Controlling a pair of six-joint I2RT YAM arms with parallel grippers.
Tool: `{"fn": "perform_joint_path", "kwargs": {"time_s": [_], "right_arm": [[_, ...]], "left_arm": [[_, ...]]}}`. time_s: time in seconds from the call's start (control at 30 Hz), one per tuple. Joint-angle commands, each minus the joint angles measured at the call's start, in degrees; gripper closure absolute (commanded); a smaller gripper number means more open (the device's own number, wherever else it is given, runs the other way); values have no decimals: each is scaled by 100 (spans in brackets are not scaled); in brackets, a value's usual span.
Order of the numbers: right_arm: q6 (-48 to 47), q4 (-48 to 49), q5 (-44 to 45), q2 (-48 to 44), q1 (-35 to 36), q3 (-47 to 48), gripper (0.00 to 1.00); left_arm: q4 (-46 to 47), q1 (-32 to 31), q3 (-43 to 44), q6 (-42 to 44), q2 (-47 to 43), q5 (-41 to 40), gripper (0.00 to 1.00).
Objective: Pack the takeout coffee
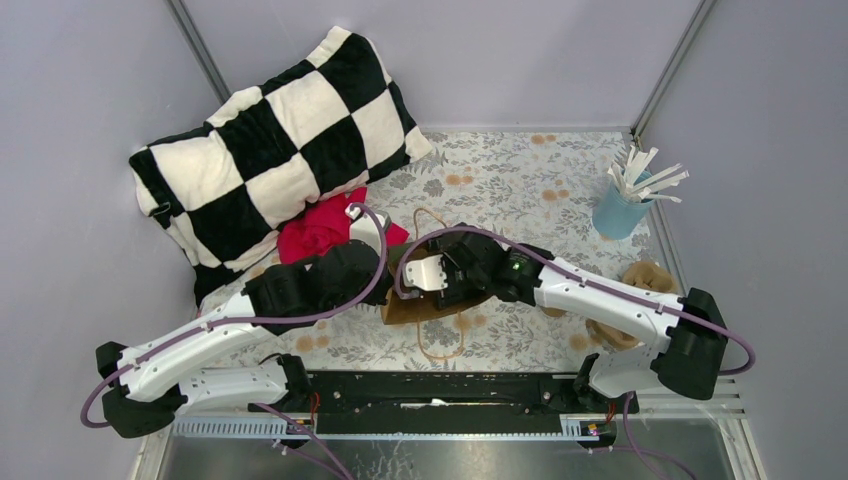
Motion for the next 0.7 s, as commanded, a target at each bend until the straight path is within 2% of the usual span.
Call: {"fn": "perform_joint_path", "kwargs": {"time_s": [0.0, 0.33, 0.67], "right_arm": [[215, -379, -222, -325, -49, 596, 32], [174, -518, 432, -203, -52, 252, 32], [149, 100, 173, 15, -77, 96, 32]], "left_arm": [[-83, -18, 3, 97, 7, 13, 100], [-136, -18, 105, 125, 62, 1, 100], [-156, -18, 248, 322, 189, 22, 100]]}}
